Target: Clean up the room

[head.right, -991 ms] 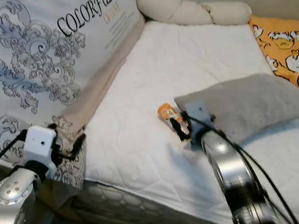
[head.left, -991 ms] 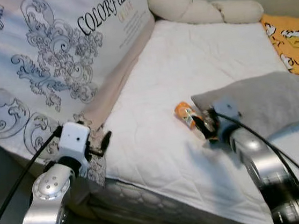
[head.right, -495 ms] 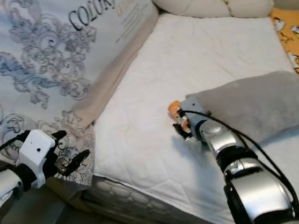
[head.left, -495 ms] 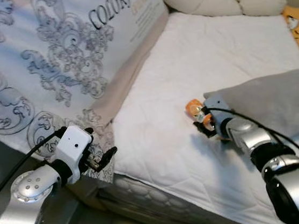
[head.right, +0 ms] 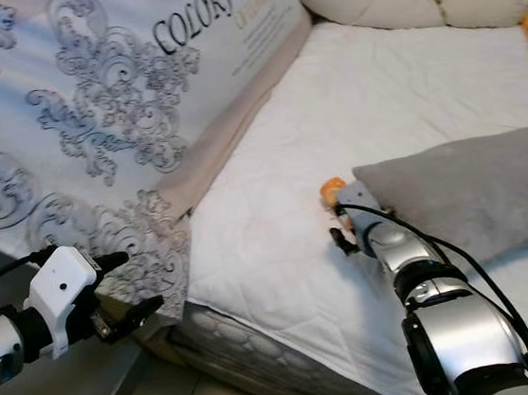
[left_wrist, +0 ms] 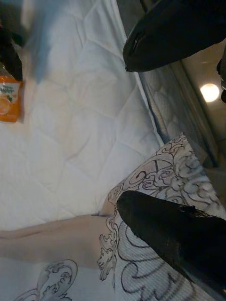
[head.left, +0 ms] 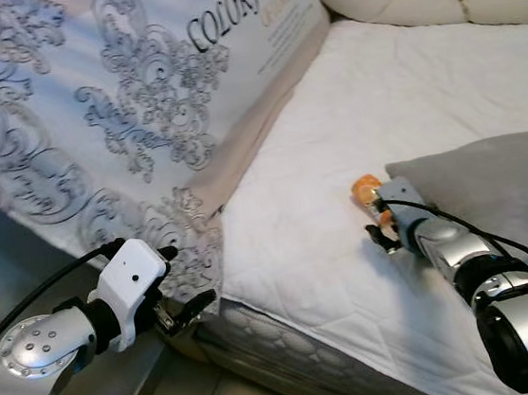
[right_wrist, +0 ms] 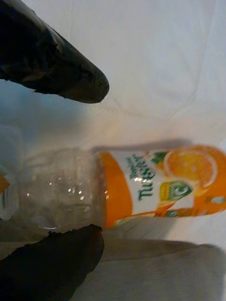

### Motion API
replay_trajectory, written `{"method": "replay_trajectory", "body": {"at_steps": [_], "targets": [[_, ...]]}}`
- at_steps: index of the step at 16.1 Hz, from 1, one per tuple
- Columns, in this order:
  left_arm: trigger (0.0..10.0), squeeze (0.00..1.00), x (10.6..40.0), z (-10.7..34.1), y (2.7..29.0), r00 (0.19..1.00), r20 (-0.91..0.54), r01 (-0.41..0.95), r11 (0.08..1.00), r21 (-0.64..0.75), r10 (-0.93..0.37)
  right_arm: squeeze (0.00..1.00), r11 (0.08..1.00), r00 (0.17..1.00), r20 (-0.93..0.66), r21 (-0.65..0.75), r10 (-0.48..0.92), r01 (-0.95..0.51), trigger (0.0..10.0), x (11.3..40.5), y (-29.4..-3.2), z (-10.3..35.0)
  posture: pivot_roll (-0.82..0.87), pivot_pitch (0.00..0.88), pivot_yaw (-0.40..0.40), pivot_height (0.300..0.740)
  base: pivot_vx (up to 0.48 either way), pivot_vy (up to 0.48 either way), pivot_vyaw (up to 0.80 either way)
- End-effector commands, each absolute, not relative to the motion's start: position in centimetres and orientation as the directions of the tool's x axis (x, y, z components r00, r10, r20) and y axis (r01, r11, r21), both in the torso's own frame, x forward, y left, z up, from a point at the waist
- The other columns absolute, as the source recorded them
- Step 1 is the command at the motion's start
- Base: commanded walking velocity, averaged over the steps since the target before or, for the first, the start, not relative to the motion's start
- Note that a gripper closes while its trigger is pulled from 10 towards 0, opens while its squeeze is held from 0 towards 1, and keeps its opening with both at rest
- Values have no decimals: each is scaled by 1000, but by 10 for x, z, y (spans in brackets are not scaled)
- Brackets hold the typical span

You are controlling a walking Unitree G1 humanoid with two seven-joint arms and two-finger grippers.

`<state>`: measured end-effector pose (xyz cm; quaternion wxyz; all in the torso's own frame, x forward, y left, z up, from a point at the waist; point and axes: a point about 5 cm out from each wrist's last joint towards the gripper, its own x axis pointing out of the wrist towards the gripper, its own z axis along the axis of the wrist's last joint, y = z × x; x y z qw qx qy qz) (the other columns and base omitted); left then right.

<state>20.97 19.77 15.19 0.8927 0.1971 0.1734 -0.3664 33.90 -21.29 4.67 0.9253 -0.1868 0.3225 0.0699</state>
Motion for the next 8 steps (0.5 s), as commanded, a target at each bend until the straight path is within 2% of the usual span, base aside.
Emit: {"method": "replay_trajectory", "body": {"at_steps": [1, 5, 8], "targets": [[10000, 941, 207, 158, 201, 669, -461, 725, 649, 231, -583, 0, 923, 783, -622, -315, -25, -221, 10000, 336, -221, 45, 347, 0, 72, 740, 0, 0, 0], [10000, 945, 199, 163, 199, 643, -478, 747, 628, 218, -599, 0, 948, 766, -634, -299, -111, -110, 10000, 330, -236, 41, 377, 0, 74, 740, 0, 0, 0], [10000, 941, 196, 164, 200, 638, -488, 749, 628, 211, -596, 0, 977, 730, -682, -181, -41, -114, 10000, 321, -234, 31, 388, 8, 71, 740, 0, 0, 0]]}}
